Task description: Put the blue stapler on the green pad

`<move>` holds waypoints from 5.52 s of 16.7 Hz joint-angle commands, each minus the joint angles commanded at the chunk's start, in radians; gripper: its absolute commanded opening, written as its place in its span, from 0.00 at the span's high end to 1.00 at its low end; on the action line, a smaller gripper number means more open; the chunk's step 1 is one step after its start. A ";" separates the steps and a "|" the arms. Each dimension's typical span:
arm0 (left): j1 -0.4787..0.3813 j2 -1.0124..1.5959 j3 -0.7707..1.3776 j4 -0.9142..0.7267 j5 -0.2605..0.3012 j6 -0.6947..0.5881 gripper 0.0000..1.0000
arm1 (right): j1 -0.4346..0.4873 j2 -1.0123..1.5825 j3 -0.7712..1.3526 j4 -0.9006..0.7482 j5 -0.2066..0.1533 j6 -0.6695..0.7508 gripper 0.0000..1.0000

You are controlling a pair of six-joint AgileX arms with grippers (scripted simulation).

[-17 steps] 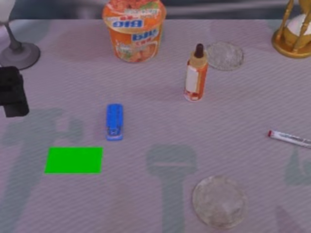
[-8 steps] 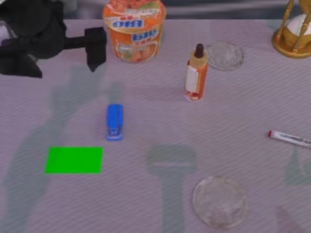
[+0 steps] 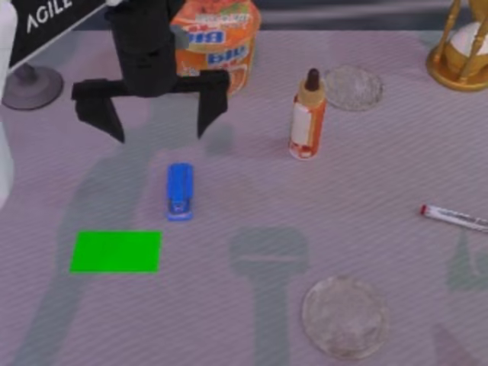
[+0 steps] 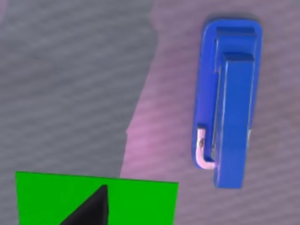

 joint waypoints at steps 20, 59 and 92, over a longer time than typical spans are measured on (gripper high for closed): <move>-0.003 0.088 -0.267 0.340 0.001 -0.003 0.00 | 0.000 0.000 0.000 0.000 0.000 0.000 0.00; 0.008 0.031 0.031 -0.017 0.000 -0.004 1.00 | 0.000 0.000 0.000 0.000 0.000 0.000 0.00; 0.120 -0.438 -0.764 0.324 -0.002 -1.399 1.00 | 0.000 0.000 0.000 0.000 0.000 0.000 0.00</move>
